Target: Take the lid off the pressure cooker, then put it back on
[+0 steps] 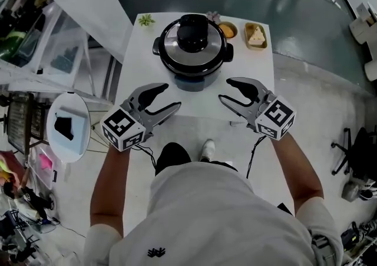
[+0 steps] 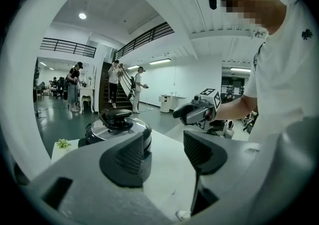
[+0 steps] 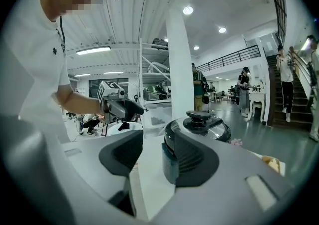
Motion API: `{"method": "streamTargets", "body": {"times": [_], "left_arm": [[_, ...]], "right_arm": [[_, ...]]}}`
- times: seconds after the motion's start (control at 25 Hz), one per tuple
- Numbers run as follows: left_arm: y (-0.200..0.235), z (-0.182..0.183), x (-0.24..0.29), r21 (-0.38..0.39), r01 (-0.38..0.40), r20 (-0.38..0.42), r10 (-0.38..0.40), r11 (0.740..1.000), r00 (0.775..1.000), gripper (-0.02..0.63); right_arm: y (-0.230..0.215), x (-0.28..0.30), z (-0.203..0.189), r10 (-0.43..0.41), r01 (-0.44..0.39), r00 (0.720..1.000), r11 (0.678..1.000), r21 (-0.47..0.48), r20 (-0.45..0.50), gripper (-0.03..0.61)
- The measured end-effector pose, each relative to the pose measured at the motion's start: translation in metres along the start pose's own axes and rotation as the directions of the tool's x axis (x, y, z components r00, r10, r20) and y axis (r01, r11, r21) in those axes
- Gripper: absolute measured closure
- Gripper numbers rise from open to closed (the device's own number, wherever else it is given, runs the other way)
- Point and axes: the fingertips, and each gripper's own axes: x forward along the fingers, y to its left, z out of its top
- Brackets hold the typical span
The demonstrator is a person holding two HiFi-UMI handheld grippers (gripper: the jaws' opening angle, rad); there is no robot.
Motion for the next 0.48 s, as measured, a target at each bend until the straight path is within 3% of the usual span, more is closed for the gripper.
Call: {"method": "streamTargets", "body": {"times": [0.24,0.48], "left_arm": [[0.057,0.013,0.015,0.024,0.006,-0.003,-0.006,1.000,1.000,0.357],[0.114,0.031,0.041,0.053,0.079,-0.015,-0.078,0.995,0.997,0.351]], "right_arm": [[-0.044,0.039,0.007,0.000,0.000,1.000,1.000,0.004,-0.015,0.340],[-0.093,0.078,0.020,-0.041,0.041,0.999,0.999,0.008,-0.029,0.321]]}}
